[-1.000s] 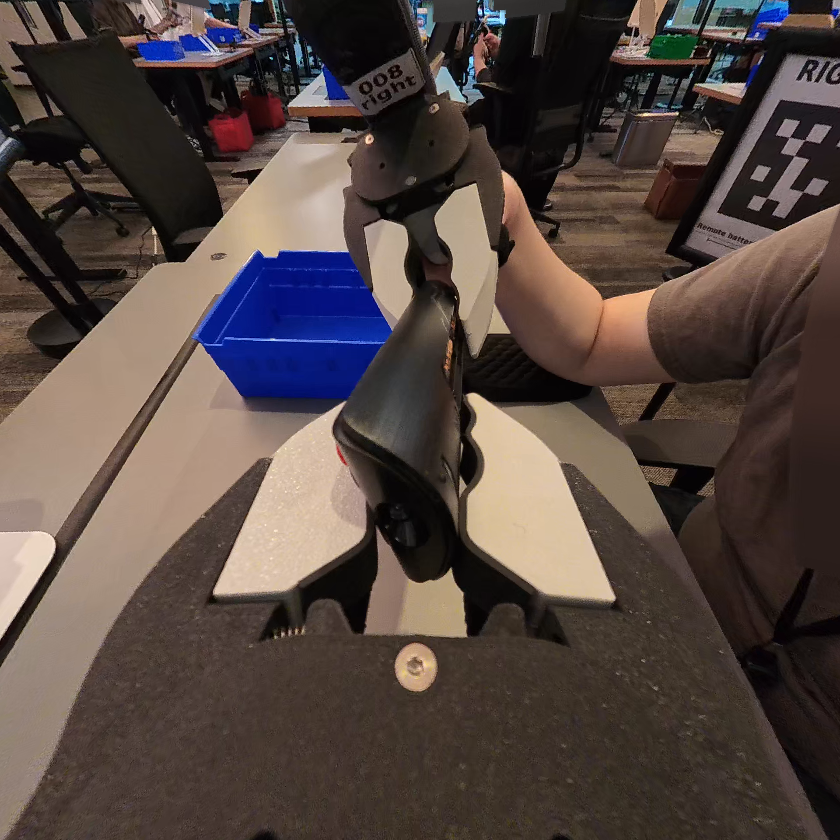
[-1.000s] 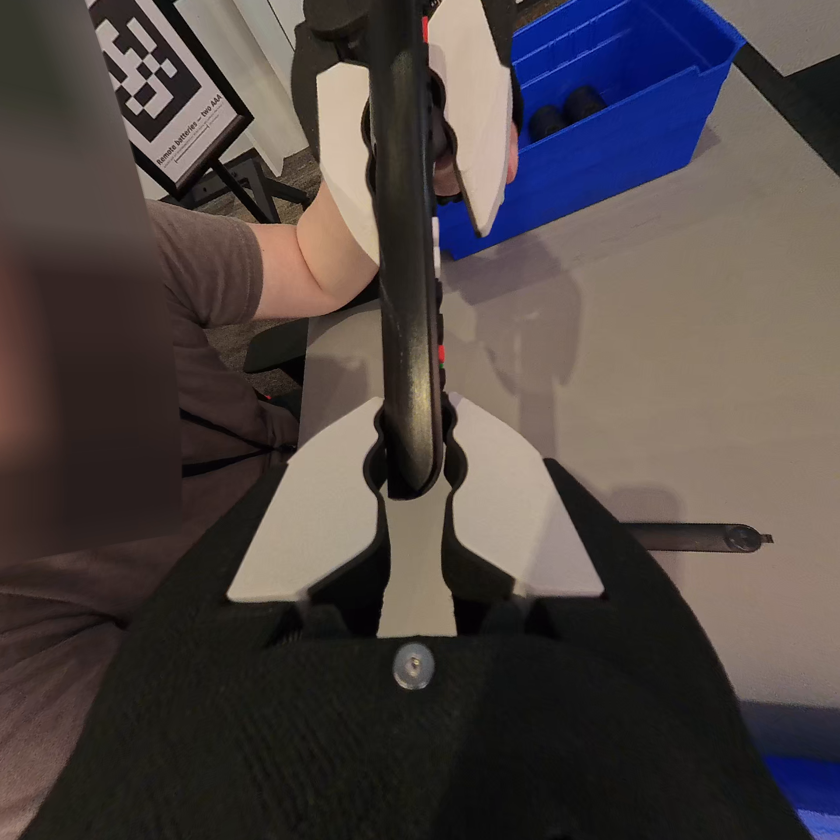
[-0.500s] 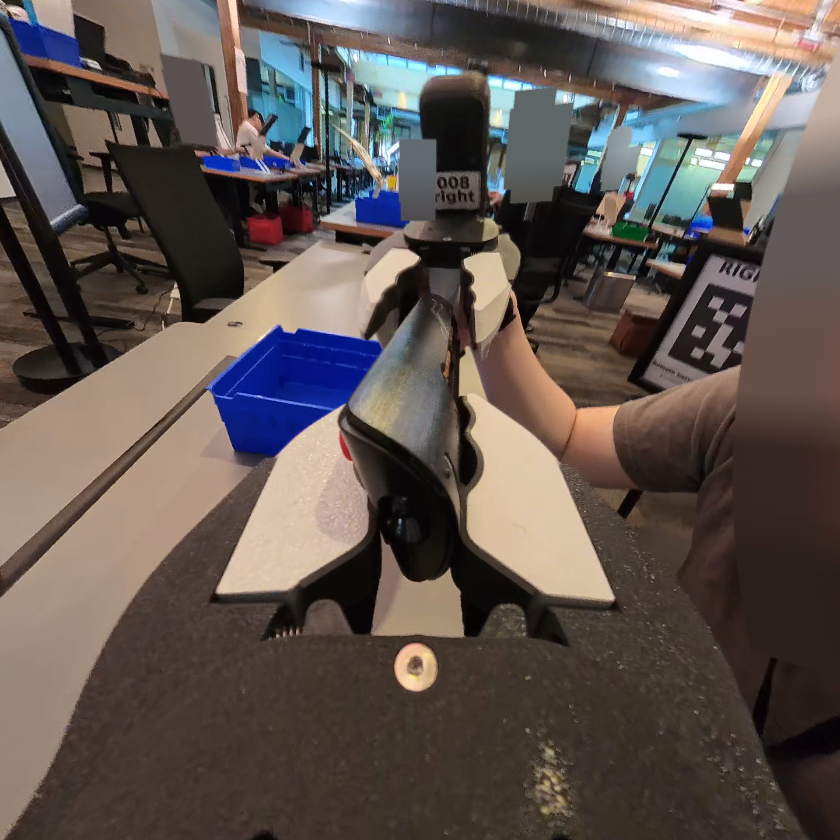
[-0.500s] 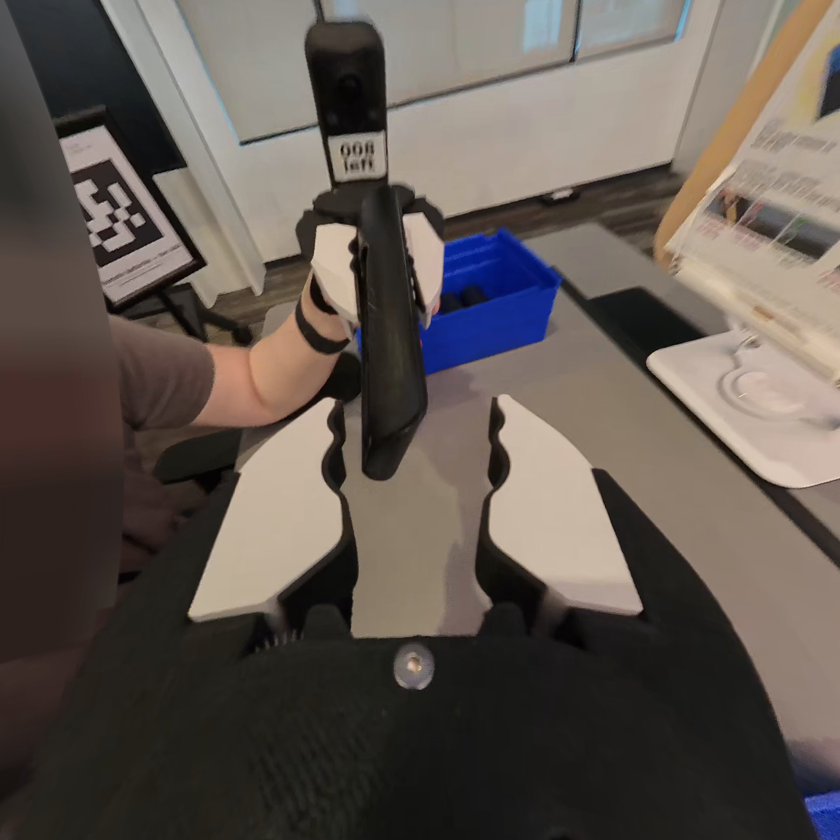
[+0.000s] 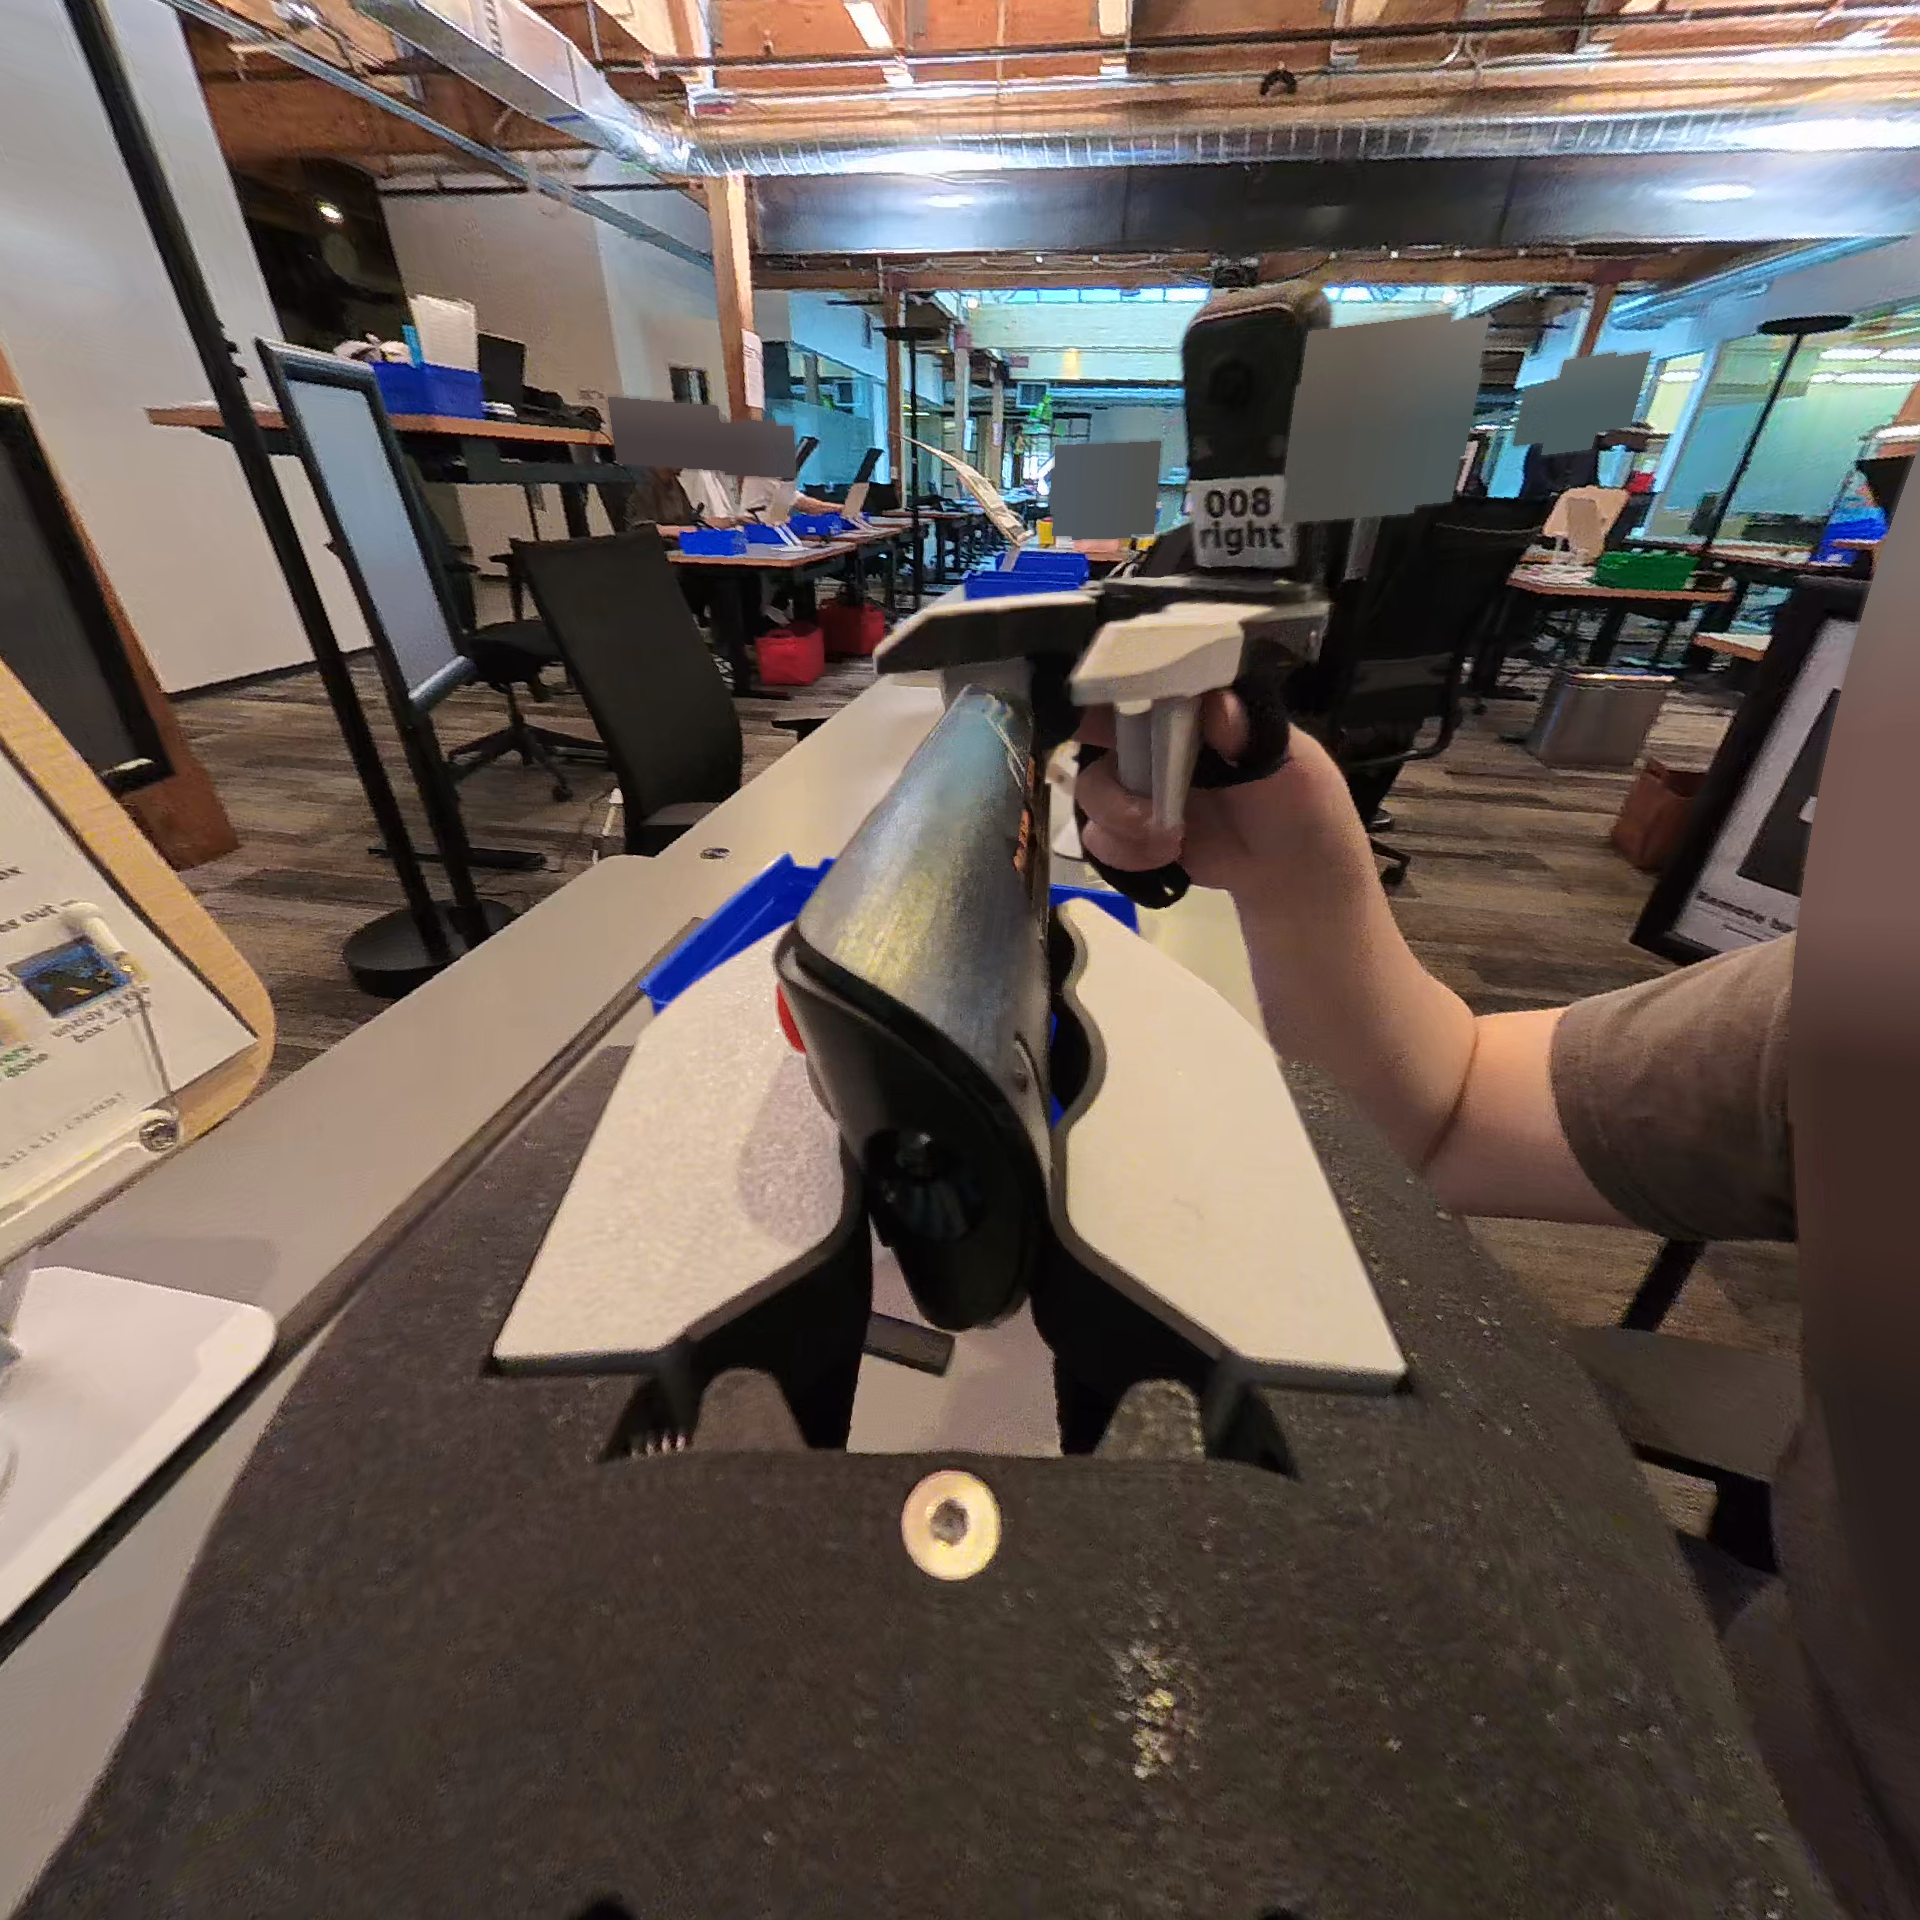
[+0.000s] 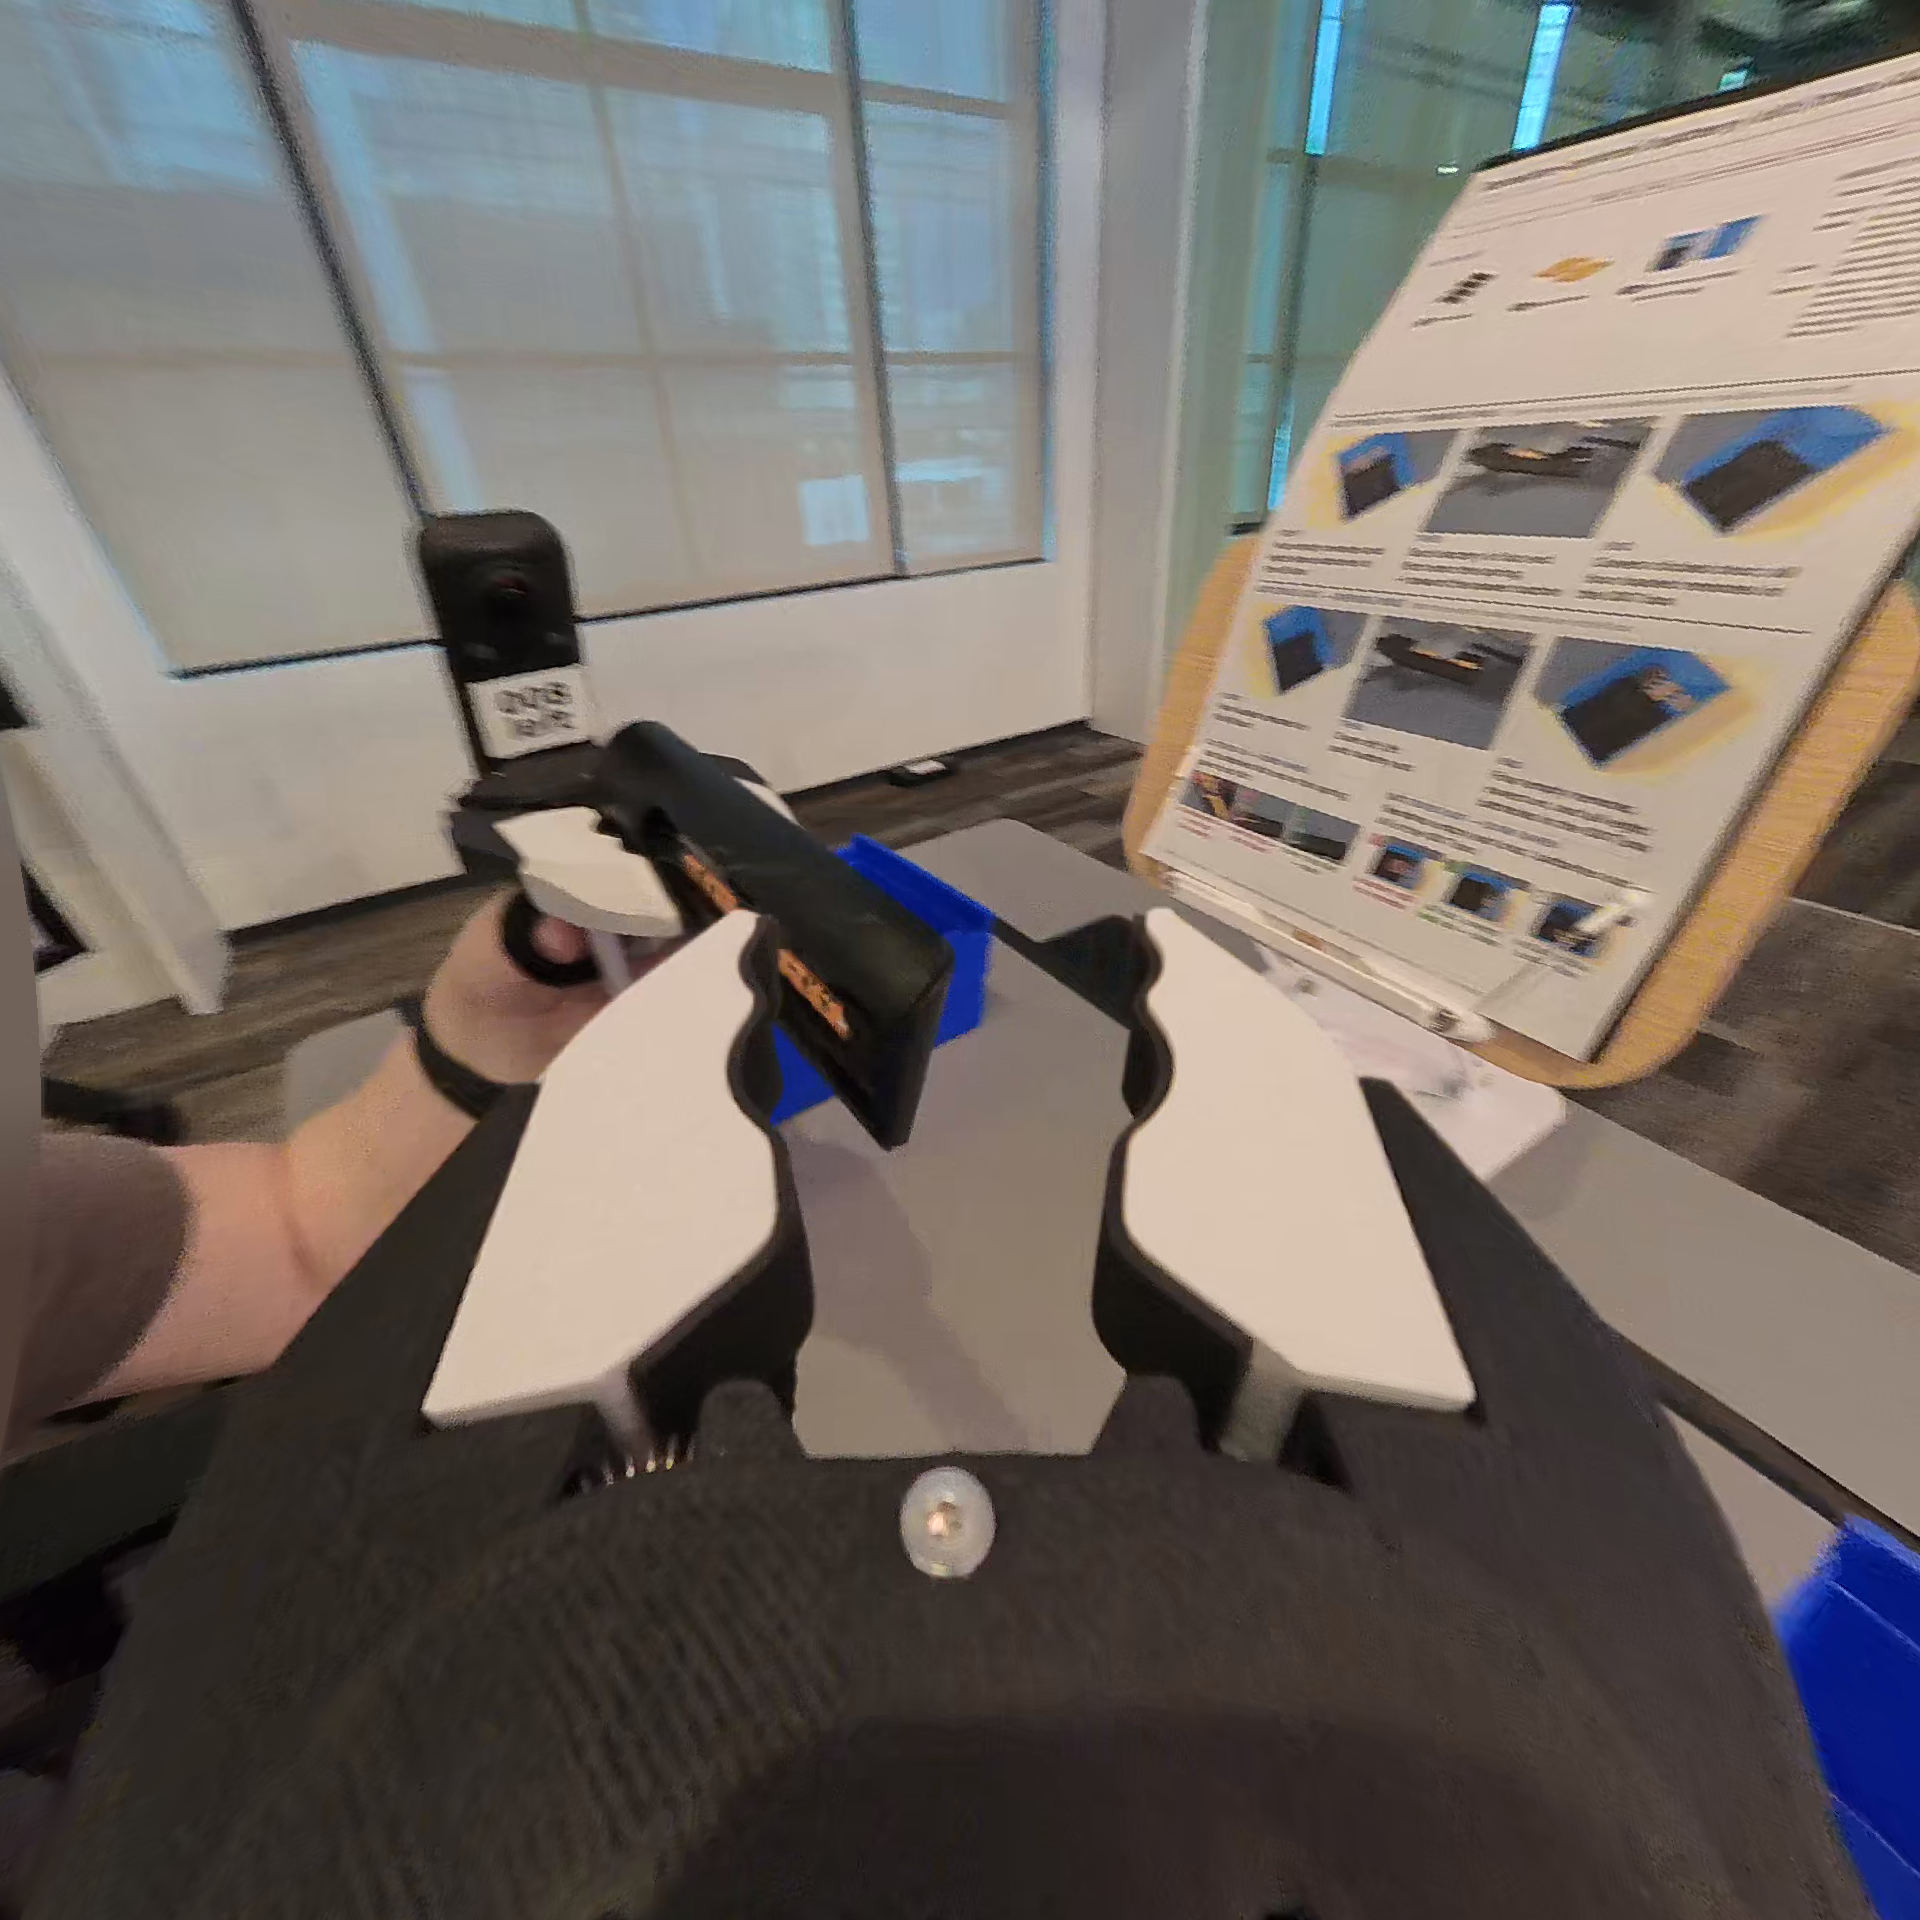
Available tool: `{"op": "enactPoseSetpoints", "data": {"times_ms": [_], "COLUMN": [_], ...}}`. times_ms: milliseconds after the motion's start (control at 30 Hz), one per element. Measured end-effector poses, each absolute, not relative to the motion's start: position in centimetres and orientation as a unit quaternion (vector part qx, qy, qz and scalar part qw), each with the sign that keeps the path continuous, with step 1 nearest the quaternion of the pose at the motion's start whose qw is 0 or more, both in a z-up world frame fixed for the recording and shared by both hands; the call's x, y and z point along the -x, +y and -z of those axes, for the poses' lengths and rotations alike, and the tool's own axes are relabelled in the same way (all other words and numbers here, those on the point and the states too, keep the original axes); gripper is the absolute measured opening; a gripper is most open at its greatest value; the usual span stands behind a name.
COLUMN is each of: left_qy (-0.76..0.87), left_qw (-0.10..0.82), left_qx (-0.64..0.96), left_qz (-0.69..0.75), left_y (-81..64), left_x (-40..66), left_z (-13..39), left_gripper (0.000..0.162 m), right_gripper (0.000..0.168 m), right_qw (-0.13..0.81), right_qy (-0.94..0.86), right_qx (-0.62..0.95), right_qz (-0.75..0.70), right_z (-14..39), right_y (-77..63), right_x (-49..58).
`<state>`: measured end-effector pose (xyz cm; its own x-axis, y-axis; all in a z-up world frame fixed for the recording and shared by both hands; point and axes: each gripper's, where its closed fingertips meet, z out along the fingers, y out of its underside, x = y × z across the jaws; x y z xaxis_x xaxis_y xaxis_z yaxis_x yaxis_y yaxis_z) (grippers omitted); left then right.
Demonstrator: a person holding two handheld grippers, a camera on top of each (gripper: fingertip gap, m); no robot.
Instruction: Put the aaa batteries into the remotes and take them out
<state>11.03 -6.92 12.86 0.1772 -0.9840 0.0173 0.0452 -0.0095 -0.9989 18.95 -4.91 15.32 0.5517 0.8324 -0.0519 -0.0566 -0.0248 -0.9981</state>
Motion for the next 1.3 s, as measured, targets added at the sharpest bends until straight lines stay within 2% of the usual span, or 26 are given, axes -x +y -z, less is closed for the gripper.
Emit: {"op": "enactPoseSetpoints", "data": {"times_ms": [133,533,633,900,1300], "left_qy": [0.437,0.433,0.434,0.423,0.430], "left_qw": [0.568,0.568,0.562,0.527,0.528], "left_qx": [0.541,0.539,0.534,0.513,0.510], "left_qz": [0.440,0.447,0.460,0.530,0.525], "left_y": [-6.7,-6.7,-6.9,-7.8,-8.1], "left_x": [-11.1,-11.3,-11.3,-11.0,-11.2], "left_z": [-12.8,-12.8,-12.9,-13.7,-13.7], "left_gripper": [0.034,0.034,0.034,0.034,0.034], "right_gripper": [0.066,0.065,0.050,0.038,0.038], "right_qw": [0.636,0.619,0.623,0.646,0.638], "right_qy": [-0.303,-0.314,-0.328,-0.338,-0.349], "right_qx": [0.639,0.647,0.633,0.595,0.598], "right_qz": [-0.308,-0.317,-0.321,-0.338,-0.336], "right_z": [-14.4,-13.3,-13.7,-15.7,-15.5], "right_y": [-4.2,-4.5,-5.1,-7.0,-7.1], "right_x": [-18.4,-16.5,-16.3,-16.8,-16.6]}}
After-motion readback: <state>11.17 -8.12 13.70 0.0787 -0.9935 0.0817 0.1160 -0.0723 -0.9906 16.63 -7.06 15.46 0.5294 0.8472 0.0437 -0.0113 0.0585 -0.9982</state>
